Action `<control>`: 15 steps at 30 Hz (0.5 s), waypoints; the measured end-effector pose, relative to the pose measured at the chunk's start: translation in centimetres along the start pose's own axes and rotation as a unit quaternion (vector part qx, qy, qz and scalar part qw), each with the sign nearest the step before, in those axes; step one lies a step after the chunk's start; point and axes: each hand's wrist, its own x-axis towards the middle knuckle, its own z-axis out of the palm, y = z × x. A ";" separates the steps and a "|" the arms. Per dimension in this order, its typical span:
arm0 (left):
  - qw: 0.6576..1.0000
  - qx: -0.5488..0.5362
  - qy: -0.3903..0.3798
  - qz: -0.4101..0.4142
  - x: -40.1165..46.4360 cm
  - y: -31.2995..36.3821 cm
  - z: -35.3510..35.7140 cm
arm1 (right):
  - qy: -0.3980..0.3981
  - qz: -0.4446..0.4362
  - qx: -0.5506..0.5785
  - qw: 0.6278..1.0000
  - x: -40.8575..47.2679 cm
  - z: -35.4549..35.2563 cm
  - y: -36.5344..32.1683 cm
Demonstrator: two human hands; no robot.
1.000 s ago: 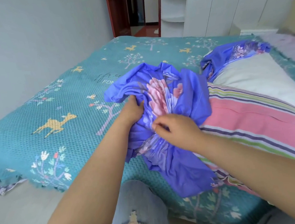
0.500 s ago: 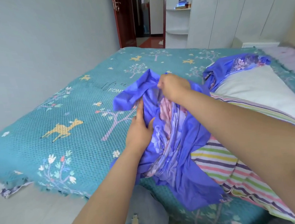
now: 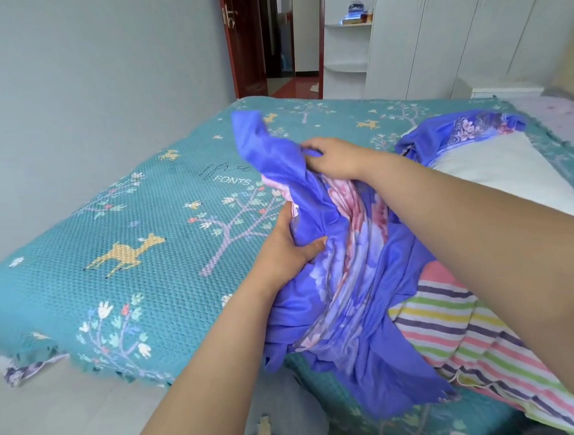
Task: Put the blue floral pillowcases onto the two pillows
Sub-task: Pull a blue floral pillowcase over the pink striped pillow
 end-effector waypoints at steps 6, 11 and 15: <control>0.996 0.085 0.013 0.006 -2.2 -0.6 0.9 | 0.010 -0.053 -0.093 0.994 0.0 1.4 -1.3; 0.996 0.082 0.033 0.018 -3.9 -0.5 1.2 | 0.078 -0.022 -0.124 0.989 0.2 0.8 -2.4; 0.999 -0.010 0.042 0.030 -4.8 -0.2 0.5 | 0.092 0.162 -0.153 0.971 -0.8 -0.5 1.4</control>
